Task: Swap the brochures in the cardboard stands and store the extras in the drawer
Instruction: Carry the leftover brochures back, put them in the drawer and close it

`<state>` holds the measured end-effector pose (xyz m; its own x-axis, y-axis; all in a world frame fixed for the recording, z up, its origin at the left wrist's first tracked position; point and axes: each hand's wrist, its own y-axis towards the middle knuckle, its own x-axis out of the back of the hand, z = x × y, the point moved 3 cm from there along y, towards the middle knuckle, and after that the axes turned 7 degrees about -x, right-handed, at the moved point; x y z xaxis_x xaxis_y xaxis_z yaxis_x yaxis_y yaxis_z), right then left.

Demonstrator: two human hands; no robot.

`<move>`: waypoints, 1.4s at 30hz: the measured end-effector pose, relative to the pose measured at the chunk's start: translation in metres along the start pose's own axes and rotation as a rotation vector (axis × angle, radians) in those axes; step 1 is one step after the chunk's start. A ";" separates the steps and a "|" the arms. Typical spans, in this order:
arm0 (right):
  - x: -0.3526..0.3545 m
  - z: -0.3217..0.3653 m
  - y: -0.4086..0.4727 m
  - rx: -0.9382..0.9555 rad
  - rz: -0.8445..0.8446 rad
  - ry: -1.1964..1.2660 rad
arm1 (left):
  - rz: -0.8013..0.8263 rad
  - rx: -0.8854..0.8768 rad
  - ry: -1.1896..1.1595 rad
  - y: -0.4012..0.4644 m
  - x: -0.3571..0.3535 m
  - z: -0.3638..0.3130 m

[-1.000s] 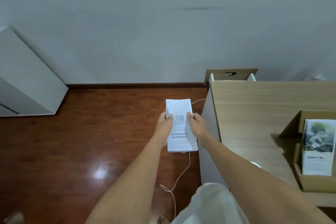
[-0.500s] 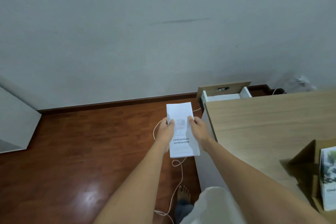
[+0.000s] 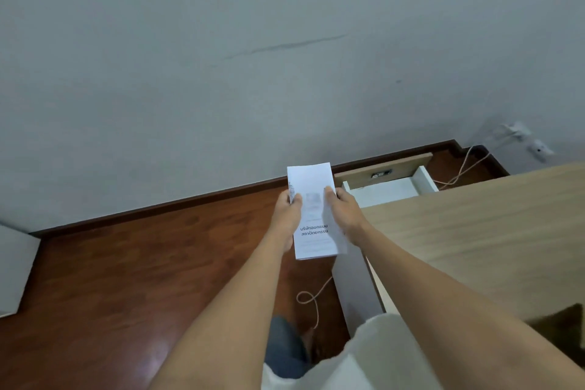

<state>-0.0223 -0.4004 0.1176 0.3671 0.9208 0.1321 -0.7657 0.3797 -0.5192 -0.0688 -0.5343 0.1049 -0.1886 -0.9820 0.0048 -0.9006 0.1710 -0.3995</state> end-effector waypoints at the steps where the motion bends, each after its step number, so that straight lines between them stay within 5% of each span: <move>1: 0.002 0.004 0.006 -0.002 -0.010 0.007 | 0.012 0.000 0.003 0.008 -0.003 -0.003; 24: -0.022 0.130 0.188 -0.048 -0.400 0.372 | 0.521 -0.059 0.263 0.280 -0.050 -0.130; 42: 0.123 0.090 0.180 -0.060 -0.819 0.642 | 1.053 -0.060 0.426 0.270 -0.247 -0.130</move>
<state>-0.1624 -0.2104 0.1162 0.9877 0.1561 -0.0018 -0.1346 0.8454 -0.5169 -0.3165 -0.2353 0.1144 -0.9701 -0.2427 0.0082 -0.2305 0.9099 -0.3450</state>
